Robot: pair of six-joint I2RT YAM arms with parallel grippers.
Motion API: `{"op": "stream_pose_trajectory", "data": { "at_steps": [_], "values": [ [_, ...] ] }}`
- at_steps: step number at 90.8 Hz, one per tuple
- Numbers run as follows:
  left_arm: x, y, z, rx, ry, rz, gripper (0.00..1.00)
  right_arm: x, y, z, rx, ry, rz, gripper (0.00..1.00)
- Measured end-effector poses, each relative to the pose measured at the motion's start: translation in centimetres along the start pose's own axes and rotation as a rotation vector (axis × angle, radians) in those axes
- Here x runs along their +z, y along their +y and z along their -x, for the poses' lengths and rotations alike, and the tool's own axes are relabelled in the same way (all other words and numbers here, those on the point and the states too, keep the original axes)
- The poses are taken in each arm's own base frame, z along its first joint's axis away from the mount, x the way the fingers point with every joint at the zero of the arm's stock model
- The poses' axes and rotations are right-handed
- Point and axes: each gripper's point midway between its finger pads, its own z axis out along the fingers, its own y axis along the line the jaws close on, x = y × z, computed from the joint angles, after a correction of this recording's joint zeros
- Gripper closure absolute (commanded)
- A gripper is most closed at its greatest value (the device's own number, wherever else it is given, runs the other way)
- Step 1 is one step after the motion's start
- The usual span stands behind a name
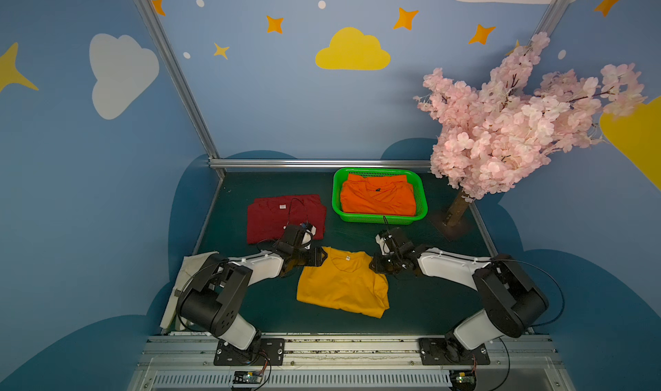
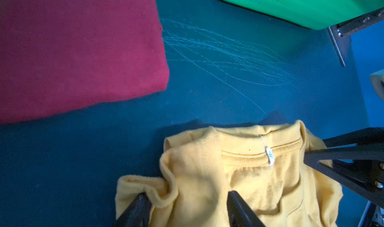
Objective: Put the folded t-shirts into the basket
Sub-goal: Pick up the T-shirt from the center of the board.
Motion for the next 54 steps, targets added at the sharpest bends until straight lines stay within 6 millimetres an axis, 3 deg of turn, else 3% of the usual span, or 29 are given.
{"op": "stream_pose_trajectory", "data": {
  "at_steps": [14,30,44,54],
  "values": [
    [0.4,-0.7,-0.4,0.018,0.009,-0.012,0.50,0.3,0.4,0.1,-0.011,0.012,0.024,0.89],
    [-1.1,-0.4,-0.8,0.024,0.014,0.039,0.41,0.2,0.2,0.2,-0.027,0.015,0.021,0.92],
    [-4.0,0.5,0.7,0.035,-0.056,0.112,0.29,-0.5,-0.9,0.3,-0.023,0.018,0.001,0.94],
    [-4.6,1.4,1.0,0.038,-0.068,0.149,0.23,-1.1,-1.7,0.3,-0.020,0.015,-0.012,0.94]
  ]
}}
